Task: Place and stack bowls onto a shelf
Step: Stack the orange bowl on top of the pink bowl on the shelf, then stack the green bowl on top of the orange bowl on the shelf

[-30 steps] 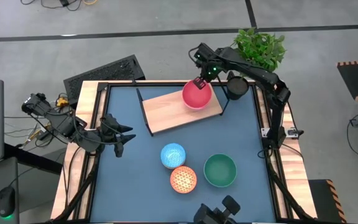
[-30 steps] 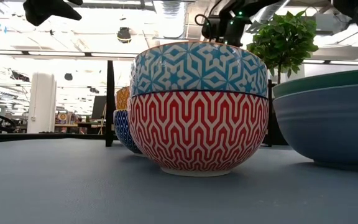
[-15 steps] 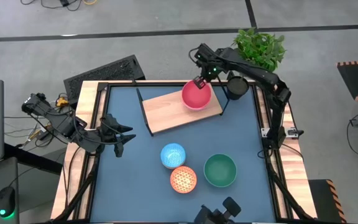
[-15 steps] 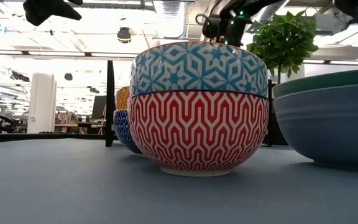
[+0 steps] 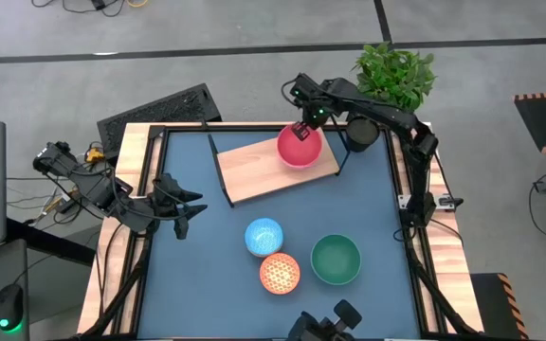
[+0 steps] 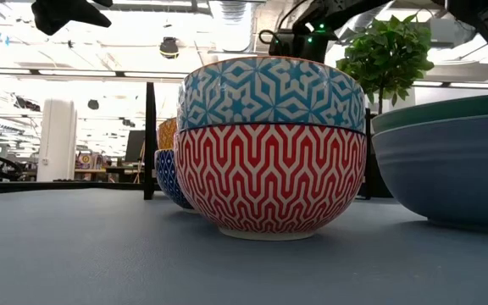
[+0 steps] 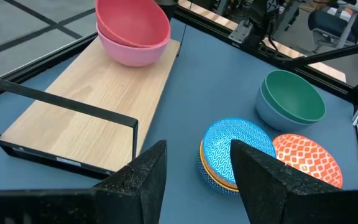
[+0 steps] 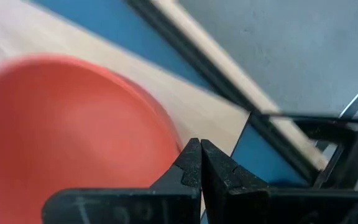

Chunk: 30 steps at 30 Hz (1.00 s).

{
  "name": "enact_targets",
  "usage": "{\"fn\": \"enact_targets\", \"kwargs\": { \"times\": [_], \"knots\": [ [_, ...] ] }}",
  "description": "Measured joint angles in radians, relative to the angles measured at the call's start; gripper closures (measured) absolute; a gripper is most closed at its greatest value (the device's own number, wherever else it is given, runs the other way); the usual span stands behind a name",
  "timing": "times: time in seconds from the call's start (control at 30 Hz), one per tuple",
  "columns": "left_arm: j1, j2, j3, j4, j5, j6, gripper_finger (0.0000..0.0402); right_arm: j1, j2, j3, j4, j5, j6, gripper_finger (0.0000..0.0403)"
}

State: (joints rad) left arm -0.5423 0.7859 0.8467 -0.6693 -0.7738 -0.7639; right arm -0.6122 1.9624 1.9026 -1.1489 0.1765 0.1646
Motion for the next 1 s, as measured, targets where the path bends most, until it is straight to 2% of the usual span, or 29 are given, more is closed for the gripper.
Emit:
{"fn": "enact_targets", "kwargs": {
  "times": [0.2, 0.57, 1.0],
  "knots": [
    [0.000, 0.000, 0.000, -0.003, 0.000, 0.000, 0.0239, 0.012, -0.013, 0.017, -0.018, 0.004, 0.007, 0.0383],
    [0.000, 0.000, 0.000, -0.005, 0.000, -0.006, 0.0239, 0.099, -0.025, 0.047, -0.028, 0.009, -0.005, 0.0383],
    [0.000, 0.000, 0.000, -0.007, 0.009, -0.018, 0.0239, 0.326, -0.189, 0.047, -0.386, -0.014, -0.006, 0.0382]
  ]
}}
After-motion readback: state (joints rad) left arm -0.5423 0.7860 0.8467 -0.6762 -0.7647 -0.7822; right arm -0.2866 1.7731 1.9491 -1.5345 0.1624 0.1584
